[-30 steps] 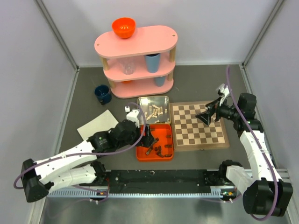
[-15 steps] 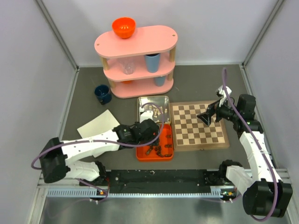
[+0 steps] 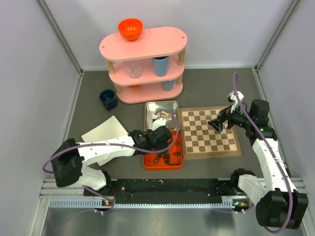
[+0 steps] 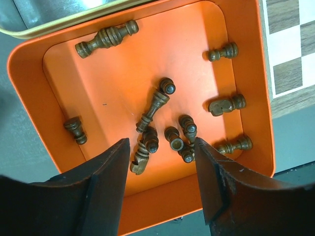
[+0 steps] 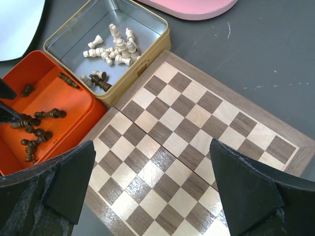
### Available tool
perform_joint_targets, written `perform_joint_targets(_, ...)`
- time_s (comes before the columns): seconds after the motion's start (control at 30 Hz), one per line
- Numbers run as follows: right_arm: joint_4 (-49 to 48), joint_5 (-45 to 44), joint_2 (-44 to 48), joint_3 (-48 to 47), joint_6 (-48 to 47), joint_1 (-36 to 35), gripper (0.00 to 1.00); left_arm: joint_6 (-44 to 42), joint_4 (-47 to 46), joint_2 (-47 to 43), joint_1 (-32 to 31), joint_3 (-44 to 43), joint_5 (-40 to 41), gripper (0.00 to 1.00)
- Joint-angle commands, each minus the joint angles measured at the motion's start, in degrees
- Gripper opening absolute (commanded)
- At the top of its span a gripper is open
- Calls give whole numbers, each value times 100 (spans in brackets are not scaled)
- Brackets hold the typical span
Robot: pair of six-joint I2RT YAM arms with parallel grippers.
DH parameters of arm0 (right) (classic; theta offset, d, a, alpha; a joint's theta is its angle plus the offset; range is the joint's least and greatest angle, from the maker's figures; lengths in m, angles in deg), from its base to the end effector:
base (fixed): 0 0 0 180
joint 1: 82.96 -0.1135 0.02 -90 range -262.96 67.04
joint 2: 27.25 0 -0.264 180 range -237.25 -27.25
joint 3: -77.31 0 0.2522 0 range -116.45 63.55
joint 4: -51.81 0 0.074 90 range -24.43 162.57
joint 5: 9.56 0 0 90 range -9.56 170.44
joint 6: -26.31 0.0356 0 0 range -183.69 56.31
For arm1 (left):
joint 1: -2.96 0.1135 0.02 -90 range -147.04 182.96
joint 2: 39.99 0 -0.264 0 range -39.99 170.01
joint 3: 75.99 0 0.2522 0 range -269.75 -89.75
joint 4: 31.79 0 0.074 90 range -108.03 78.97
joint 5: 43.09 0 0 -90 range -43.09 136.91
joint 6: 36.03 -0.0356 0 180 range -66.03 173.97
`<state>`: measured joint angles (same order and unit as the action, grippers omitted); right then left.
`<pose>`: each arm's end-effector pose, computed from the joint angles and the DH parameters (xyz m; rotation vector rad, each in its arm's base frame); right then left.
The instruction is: Set up the chess pieces on the board
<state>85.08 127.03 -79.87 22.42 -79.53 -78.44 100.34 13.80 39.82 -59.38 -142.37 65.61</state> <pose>0.1976 0.0103 0.2826 -0.6576 1.8725 0.6243 0.1373 -0.2374 0.2224 0.2389 2.5399 -0.3294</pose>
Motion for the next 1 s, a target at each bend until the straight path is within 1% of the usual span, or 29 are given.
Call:
perform_joint_targets(0.0,-114,43,50,-10,-148,-29,99,-40,121,96,-32,-187,-6,58)
perform_joint_targets(0.4,-105,35,68,-10,-174,-29,99,-40,420,254,-164,-231,134,56)
perform_joint_targets(0.8,-96,52,85,-18,-201,-29,99,-75,438,395,-199,-319,90,56)
perform_joint_targets(0.97,-87,52,85,-18,-201,-29,99,-84,438,509,-199,-363,108,54)
